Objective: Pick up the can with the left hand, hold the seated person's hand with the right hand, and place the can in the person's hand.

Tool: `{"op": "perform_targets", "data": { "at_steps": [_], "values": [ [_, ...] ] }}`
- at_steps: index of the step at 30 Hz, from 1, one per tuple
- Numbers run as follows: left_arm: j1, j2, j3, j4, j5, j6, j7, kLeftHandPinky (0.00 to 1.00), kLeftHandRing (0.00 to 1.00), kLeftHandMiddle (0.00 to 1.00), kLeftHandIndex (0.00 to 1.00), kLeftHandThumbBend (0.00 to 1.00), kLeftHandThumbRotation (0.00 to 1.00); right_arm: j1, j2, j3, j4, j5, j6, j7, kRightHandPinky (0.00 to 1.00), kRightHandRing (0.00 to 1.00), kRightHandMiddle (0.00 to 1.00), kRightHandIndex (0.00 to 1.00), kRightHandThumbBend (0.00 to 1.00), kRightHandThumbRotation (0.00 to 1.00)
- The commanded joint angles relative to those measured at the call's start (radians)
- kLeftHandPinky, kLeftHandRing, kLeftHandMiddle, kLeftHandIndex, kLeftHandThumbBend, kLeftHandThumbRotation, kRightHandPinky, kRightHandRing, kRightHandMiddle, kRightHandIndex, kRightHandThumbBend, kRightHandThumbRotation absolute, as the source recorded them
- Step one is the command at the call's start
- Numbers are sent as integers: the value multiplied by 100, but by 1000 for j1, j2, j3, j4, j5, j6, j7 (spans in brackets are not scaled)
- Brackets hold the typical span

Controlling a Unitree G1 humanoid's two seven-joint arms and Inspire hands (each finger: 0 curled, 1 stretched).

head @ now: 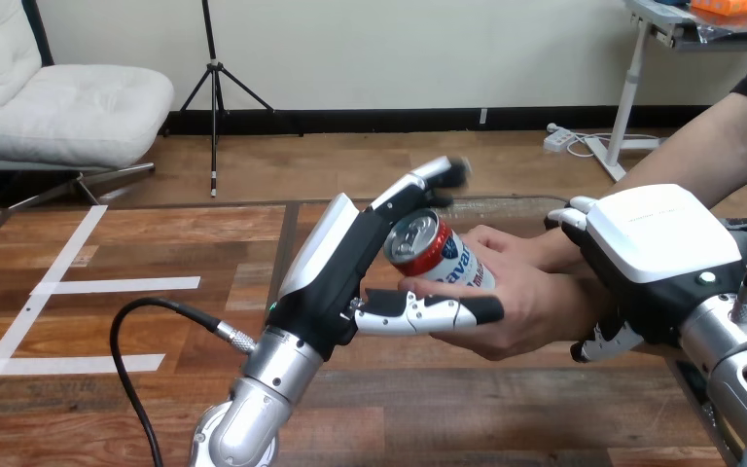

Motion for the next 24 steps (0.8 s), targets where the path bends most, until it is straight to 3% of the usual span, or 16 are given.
{"op": "perform_targets", "data": {
  "at_steps": [1,24],
  "values": [
    [-61,1,-7,-15,-5,-12,7,100,100,100,100,100,52,-80,14,-32,-52,0,1,-23,82,89,90,86,89,17],
    [-56,0,-2,-19,3,-9,23,100,100,100,100,99,51,-80,13,-30,-55,-7,6,-16,84,91,90,85,86,17]
  ]
}}
